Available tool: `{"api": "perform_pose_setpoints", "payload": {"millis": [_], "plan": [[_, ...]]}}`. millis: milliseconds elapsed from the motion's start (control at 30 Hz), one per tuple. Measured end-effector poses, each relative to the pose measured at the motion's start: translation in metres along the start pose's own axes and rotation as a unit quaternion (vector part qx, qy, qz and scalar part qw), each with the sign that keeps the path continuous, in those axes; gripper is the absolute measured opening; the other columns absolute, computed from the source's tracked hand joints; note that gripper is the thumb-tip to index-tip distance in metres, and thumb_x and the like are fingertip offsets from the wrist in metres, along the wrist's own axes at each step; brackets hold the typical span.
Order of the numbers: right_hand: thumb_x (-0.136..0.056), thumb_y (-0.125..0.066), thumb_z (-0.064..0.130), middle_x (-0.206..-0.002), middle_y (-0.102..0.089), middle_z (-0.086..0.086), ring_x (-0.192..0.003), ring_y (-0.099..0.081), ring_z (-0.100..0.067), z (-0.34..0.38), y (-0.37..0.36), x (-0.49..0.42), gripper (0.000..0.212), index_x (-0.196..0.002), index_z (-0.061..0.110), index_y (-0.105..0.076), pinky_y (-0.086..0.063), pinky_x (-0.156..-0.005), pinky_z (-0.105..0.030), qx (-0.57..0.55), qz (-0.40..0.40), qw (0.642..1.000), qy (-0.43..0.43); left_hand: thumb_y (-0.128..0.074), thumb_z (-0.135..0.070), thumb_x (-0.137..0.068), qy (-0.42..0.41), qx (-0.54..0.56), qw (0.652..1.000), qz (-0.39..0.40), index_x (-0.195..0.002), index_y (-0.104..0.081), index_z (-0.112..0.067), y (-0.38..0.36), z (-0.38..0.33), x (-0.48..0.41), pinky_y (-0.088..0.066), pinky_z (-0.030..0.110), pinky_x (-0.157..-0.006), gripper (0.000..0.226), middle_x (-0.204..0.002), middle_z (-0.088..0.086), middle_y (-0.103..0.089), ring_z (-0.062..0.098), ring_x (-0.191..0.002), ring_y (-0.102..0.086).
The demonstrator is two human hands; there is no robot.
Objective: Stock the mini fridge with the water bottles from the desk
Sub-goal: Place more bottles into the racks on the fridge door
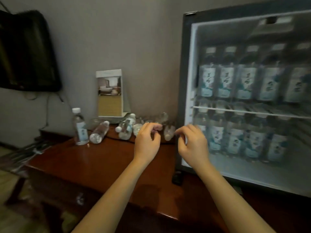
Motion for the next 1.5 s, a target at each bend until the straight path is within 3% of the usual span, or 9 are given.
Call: {"api": "perform_pose_setpoints", "payload": {"millis": [233,367,500,600,767,900,1000,1333,1500], "plan": [[-0.077,-0.049,0.006,-0.085,-0.063,-0.005,-0.087,-0.057,-0.025,0.029,-0.161,0.008,0.02,-0.085,0.011,-0.066,-0.04,-0.073,-0.028,-0.068,0.161,0.983,-0.058,-0.053,0.003,-0.082,0.177,-0.085,0.98,-0.008,-0.105,-0.062,-0.013,0.067,0.144,0.018,-0.043,0.022,-0.08,0.029,-0.1,-0.003,-0.054,0.015,-0.09,-0.057],[-0.087,-0.047,0.009,-0.111,-0.064,-0.004,-0.105,-0.058,-0.023,0.04,-0.248,-0.005,0.028,-0.109,0.015,-0.064,-0.047,-0.081,-0.032,-0.081,0.253,0.958,-0.106,-0.056,-0.002,-0.084,0.287,-0.129,0.949,-0.026,-0.122,-0.052,-0.012,0.099,0.214,0.022,-0.039,0.024,-0.089,0.039,-0.119,0.002,-0.045,0.01,-0.1,-0.046],[-0.095,-0.04,0.022,-0.121,-0.061,-0.01,-0.11,-0.057,-0.03,0.051,-0.335,-0.013,0.033,-0.125,0.014,-0.052,-0.05,-0.084,-0.039,-0.044,0.379,0.921,-0.08,-0.059,-0.008,-0.084,0.377,-0.148,0.913,-0.052,-0.129,-0.044,-0.011,0.12,0.274,0.011,-0.047,0.038,-0.092,0.047,-0.131,0.012,-0.039,0.024,-0.102,-0.054],[-0.098,-0.036,0.03,-0.121,-0.059,-0.014,-0.111,-0.056,-0.034,0.049,-0.379,-0.004,0.035,-0.126,0.012,-0.048,-0.046,-0.082,-0.038,-0.01,0.45,0.891,-0.061,-0.061,-0.015,-0.084,0.378,-0.183,0.906,-0.058,-0.129,-0.043,-0.008,0.119,0.303,-0.008,-0.042,0.04,-0.098,0.049,-0.132,0.016,-0.038,0.034,-0.116,-0.049],[-0.092,-0.042,0.021,-0.113,-0.061,-0.016,-0.104,-0.058,-0.036,0.045,-0.398,-0.011,0.026,-0.113,0.009,-0.051,-0.041,-0.07,-0.035,0.027,0.435,0.9,-0.014,-0.061,-0.037,-0.084,0.355,-0.247,0.901,-0.032,-0.132,-0.041,-0.014,0.095,0.337,-0.042,-0.039,0.041,-0.098,0.057,-0.132,0.014,-0.041,0.033,-0.122,-0.042],[-0.09,-0.043,0.017,-0.11,-0.062,-0.015,-0.101,-0.059,-0.036,0.043,-0.403,-0.017,0.031,-0.121,0.01,-0.05,-0.038,-0.067,-0.034,0.024,0.442,0.897,-0.001,-0.063,-0.047,-0.081,0.281,-0.424,0.861,0.021,-0.129,-0.036,-0.013,0.078,0.34,-0.061,-0.044,0.039,-0.085,0.065,-0.123,0.013,-0.045,0.032,-0.114,-0.048],[-0.088,-0.047,0.015,-0.109,-0.061,-0.015,-0.101,-0.058,-0.036,0.04,-0.401,-0.015,0.025,-0.112,0.01,-0.052,-0.037,-0.066,-0.033,0.022,0.45,0.893,-0.003,-0.064,-0.035,-0.081,0.23,-0.484,0.844,0.027,-0.12,-0.037,-0.011,0.075,0.338,-0.071,-0.046,0.039,-0.077,0.053,-0.115,0.015,-0.051,0.034,-0.102,-0.055],[-0.087,-0.047,0.014,-0.121,-0.058,-0.014,-0.11,-0.055,-0.034,0.038,-0.398,-0.011,0.038,-0.124,0.014,-0.054,-0.047,-0.081,-0.037,0.01,0.512,0.859,-0.021,-0.066,-0.047,-0.073,0.348,-0.386,0.853,0.05,-0.099,-0.042,-0.015,0.115,0.324,-0.045,-0.042,0.034,-0.067,0.047,-0.102,0.009,-0.059,0.033,-0.096,-0.058],[-0.088,-0.044,0.014,-0.129,-0.055,-0.012,-0.115,-0.053,-0.032,0.039,-0.395,0.011,0.041,-0.128,0.019,-0.054,-0.046,-0.091,-0.038,-0.005,0.567,0.823,-0.025,-0.072,-0.041,-0.07,0.408,-0.184,0.893,0.047,-0.095,-0.054,-0.02,0.123,0.305,-0.003,-0.056,0.033,-0.066,0.038,-0.093,-0.001,-0.063,0.016,-0.076,-0.064]]}}
Point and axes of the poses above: each hand's wrist, its own x-axis away from the middle knuckle, its own y-axis out of the back of the hand, z = x × y, the point moved 8 cm from there along -x, towards the middle knuckle
